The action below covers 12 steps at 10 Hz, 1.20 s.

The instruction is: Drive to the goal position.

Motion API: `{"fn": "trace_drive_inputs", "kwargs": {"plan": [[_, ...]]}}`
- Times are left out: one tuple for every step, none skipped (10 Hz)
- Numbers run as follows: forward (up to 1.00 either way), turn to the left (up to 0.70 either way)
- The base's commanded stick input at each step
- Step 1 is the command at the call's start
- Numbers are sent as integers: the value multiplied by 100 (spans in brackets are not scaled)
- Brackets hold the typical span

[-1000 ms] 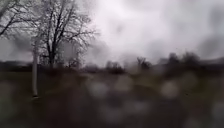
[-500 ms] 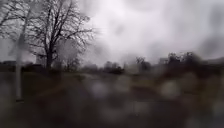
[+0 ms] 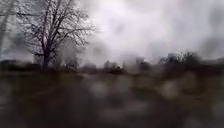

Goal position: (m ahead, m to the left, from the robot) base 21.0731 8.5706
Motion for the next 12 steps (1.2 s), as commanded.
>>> {"fn": "trace_drive_inputs", "kwargs": {"plan": [[100, 40], [100, 7], [100, 0], [100, 0], [100, 0], [100, 0], [100, 0], [100, 0], [100, 0], [100, 0], [100, 0], [100, 0]]}}
